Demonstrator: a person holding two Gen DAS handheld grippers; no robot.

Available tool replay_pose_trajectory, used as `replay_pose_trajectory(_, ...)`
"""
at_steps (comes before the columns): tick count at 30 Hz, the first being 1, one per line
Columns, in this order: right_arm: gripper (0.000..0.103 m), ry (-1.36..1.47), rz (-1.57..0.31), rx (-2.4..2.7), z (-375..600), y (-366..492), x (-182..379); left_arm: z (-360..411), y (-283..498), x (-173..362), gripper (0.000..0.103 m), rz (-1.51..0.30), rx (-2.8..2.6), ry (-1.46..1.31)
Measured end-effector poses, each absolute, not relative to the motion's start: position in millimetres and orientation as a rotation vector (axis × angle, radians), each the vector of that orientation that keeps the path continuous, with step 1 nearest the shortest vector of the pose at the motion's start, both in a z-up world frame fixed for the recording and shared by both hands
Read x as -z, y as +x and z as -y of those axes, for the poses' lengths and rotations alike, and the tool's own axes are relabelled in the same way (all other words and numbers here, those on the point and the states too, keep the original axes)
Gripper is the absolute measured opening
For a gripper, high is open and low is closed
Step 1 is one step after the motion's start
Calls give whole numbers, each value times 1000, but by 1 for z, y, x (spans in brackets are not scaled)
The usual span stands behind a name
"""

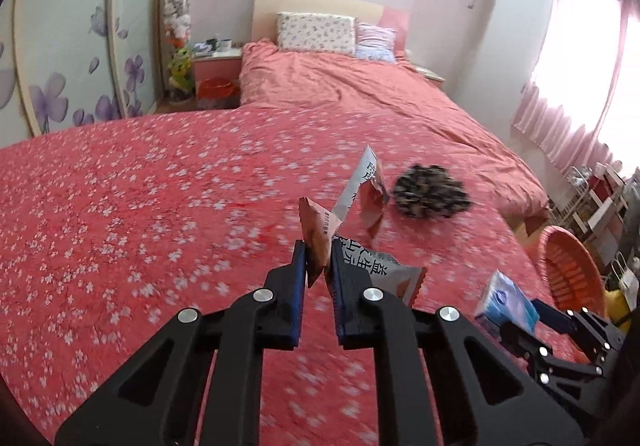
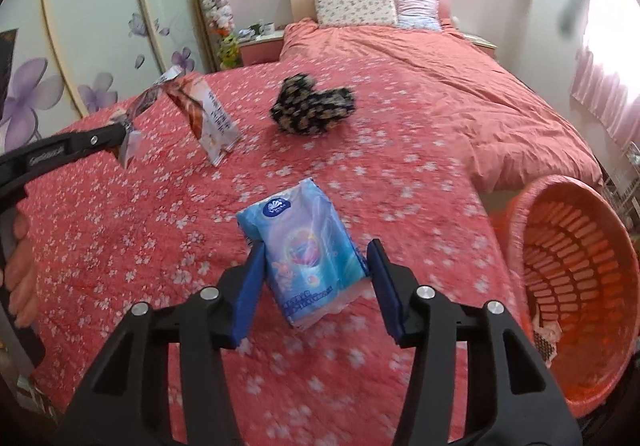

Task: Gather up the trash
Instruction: 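Carry the tissue pack and wrapper over the orange basket and open both tools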

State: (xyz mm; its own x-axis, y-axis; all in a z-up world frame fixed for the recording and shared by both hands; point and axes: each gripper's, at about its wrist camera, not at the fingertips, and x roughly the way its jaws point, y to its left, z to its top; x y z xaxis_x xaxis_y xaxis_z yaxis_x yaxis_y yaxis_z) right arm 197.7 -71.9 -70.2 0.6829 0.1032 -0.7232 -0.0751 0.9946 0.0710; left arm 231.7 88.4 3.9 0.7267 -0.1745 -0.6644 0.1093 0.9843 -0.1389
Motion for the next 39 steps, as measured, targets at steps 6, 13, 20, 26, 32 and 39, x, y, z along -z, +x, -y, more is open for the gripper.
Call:
replay_pose_trajectory(6,51,76,-771,-54,98,175,53,-66,209,-18,12,-706,199,-94)
replay_pose_trajectory(13,51,102,-739,-27,118,158,44,-59,193,-37,12,-664,245,-109)
replay_pose_trajectory(20,51,134,-712,20,142,144,39,-33,189,-39,12,-666,298,-81)
replay_pose_trajectory(26,51,157,-678,108,178,129,32,5,184,-34,12,-670,358,-61)
replay_pose_trajectory(32,51,186,-644,216,218,111,32,46,179,-26,12,-684,423,-55)
replay_pose_trajectory(39,51,233,-602,319,260,95,36,95,175,-15,12,-715,491,-43)
